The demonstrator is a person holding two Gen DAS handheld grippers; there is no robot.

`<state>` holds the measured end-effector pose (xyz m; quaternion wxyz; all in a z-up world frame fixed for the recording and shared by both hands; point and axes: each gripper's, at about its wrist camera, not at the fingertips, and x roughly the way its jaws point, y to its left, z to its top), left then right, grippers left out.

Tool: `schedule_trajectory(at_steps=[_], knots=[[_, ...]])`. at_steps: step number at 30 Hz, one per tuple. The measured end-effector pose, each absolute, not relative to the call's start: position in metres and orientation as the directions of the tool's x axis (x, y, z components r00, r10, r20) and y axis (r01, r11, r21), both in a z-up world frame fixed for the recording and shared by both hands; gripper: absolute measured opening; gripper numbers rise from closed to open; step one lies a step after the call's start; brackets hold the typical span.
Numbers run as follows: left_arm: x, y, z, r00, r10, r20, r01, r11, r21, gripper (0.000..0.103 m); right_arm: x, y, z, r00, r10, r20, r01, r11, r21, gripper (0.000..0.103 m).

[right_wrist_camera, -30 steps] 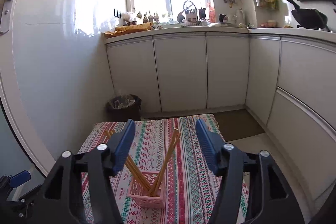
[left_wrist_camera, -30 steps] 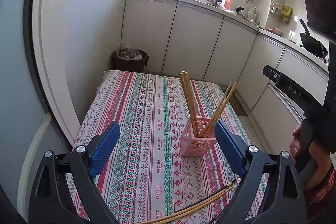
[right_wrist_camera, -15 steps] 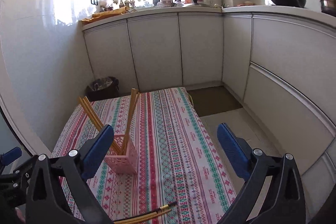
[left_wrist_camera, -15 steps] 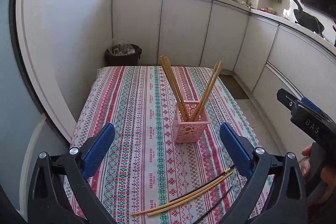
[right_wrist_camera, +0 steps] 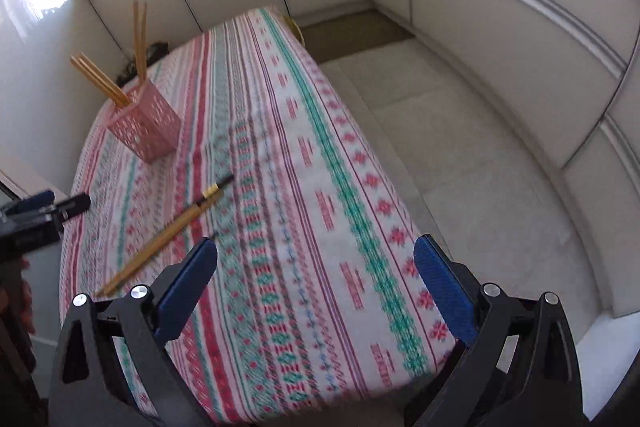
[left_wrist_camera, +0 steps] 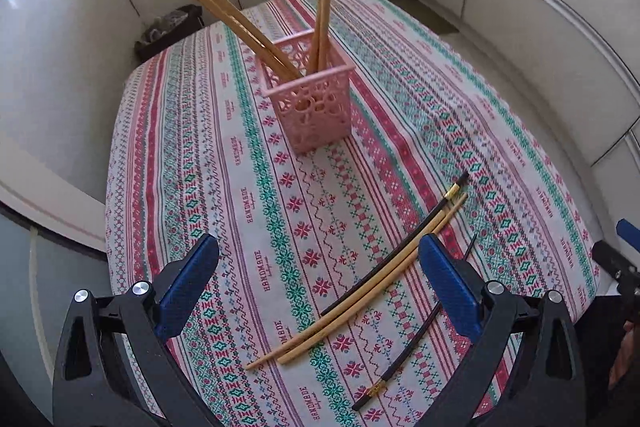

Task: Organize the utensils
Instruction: 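Lower the left gripper to the pile and close on a black chopstick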

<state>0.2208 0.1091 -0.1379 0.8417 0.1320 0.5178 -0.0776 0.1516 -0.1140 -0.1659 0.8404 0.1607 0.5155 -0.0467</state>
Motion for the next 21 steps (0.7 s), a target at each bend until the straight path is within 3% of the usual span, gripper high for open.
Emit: schedule_trajectory(at_steps=[2, 11, 14, 16, 21], knots=[[0.224, 0.099, -0.144, 0.427, 0.016, -0.904, 0.301, 0.940, 0.159, 0.096, 0.151, -0.113, -0.176, 0.438, 0.161, -0.884, 0.224, 0.933, 0.281, 0.096], [0.251, 0.034, -0.169, 0.274, -0.001, -0.962, 0.489, 0.861, 0.138, 0.095, 0.157, -0.113, -0.167, 0.482, 0.162, -0.861, 0.207, 0.934, 0.292, 0.096], [0.250, 0.011, -0.182, 0.183, -0.030, -0.983, 0.613, 0.785, 0.090, 0.078, 0.158, -0.122, -0.168, 0.473, 0.186, -0.861, 0.224, 0.920, 0.321, 0.096], [0.250, 0.002, -0.189, 0.120, -0.047, -0.992, 0.668, 0.743, 0.045, 0.058, 0.159, -0.128, -0.171, 0.463, 0.206, -0.862, 0.238, 0.908, 0.345, 0.096], [0.260, -0.004, -0.198, 0.144, -0.048, -0.988, 0.709, 0.702, 0.069, 0.056, 0.159, -0.138, -0.178, 0.439, 0.268, -0.858, 0.269, 0.872, 0.409, 0.096]])
